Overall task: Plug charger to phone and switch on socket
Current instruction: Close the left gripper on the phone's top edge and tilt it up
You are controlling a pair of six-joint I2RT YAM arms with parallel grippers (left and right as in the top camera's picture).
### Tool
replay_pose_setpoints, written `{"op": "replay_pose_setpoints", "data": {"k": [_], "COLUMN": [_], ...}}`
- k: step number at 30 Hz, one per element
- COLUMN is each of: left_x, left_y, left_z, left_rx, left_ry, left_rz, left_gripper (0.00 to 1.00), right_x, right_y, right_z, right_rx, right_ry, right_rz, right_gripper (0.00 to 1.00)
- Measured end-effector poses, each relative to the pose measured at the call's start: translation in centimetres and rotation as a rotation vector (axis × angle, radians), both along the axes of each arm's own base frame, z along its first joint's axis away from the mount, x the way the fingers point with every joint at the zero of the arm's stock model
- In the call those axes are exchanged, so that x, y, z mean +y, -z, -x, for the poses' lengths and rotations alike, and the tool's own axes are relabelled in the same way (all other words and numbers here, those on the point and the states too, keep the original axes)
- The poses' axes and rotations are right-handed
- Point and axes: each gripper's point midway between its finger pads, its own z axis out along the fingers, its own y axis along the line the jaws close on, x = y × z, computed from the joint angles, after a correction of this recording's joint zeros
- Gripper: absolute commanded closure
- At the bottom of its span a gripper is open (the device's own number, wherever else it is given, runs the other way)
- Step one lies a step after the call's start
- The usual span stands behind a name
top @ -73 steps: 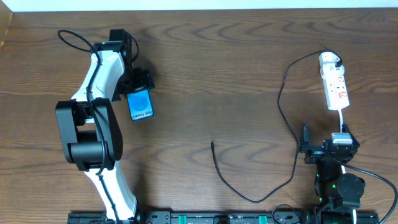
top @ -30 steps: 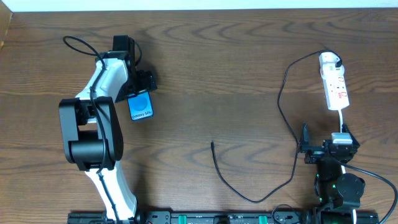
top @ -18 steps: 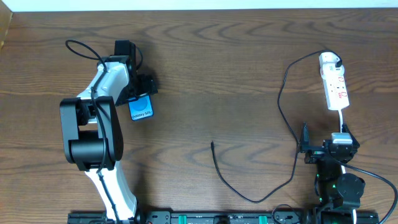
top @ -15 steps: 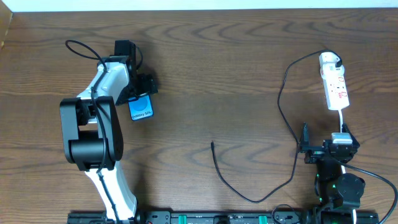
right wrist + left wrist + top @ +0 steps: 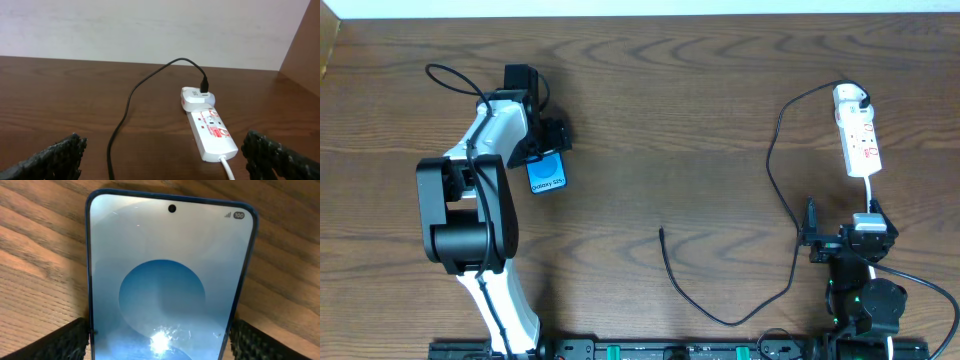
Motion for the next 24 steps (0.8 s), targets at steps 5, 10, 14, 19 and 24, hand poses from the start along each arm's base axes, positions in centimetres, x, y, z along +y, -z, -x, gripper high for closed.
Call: {"op": "replay_pose_setpoints", "data": {"k": [5, 10, 14, 19, 24], "left_x": [0.01, 0.01, 0.01, 0.01, 0.0], "left_y": [0.0, 0.0, 0.0, 0.0, 0.0], "left_z": [0.0, 0.0, -0.01, -0.01, -0.03], "left_rx": [0.0, 0.0, 0.0, 0.0, -0.001], "left_ry": [0.0, 0.001, 0.004, 0.004, 0.015], "left_rz": [0.0, -0.001, -0.001, -0.001, -0.003], "left_gripper": [0.15, 0.22, 0.22, 0.26, 0.44], "right_x": [0.0, 0.0, 0.0, 0.0, 0.0], "right_y": [0.0, 0.0, 0.0, 0.0, 0.0], "right_z": [0.0, 0.0, 0.0, 0.0, 0.0], "right_rx": [0.0, 0.0, 0.0, 0.0, 0.0], "right_ry": [0.0, 0.0, 0.0, 0.0, 0.0], "right_rz": [0.0, 0.0, 0.0, 0.0, 0.0], "right_gripper": [0.01, 0.01, 0.01, 0.01, 0.01]}}
